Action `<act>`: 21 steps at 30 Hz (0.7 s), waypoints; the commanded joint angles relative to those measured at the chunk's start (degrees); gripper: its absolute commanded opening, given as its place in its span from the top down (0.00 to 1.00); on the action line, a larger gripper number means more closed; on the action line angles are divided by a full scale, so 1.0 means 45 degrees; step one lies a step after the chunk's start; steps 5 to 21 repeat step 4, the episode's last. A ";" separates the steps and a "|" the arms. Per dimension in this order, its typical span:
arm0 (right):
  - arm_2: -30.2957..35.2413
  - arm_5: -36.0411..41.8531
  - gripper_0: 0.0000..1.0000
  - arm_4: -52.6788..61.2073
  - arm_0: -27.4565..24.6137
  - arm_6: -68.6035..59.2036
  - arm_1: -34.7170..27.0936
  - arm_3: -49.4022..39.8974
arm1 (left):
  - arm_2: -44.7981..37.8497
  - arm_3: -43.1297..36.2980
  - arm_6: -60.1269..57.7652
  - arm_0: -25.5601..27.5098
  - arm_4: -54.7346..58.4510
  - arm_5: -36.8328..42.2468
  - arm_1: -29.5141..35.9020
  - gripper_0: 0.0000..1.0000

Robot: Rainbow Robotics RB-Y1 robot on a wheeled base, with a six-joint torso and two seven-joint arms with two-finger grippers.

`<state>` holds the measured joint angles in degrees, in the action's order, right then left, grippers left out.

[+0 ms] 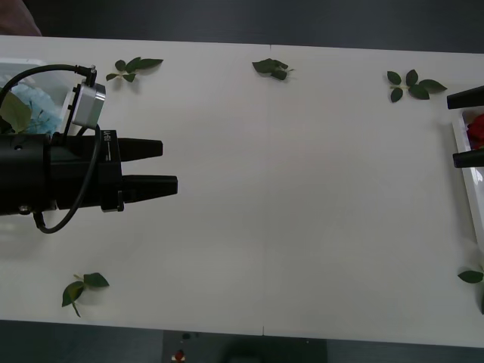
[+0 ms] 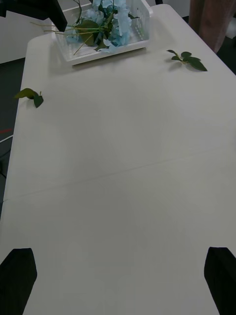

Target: Put the red flowers into the right box and the blue flowers into the left box

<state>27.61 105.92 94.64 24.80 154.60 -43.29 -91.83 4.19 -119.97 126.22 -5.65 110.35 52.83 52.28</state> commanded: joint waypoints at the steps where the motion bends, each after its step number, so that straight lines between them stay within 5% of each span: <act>1: 0.0035 0.0056 0.00 0.0141 0.0093 0.0089 -0.0301 -0.0140 | -0.0168 -0.0234 0.0525 -0.0151 0.0068 -0.0120 0.0159 0.00; 21: 0.0035 0.0056 0.00 0.0141 0.0093 0.0089 -0.0301 -0.0140 | -0.0168 -0.0234 0.0525 -0.0151 0.0068 -0.0120 0.0159 0.00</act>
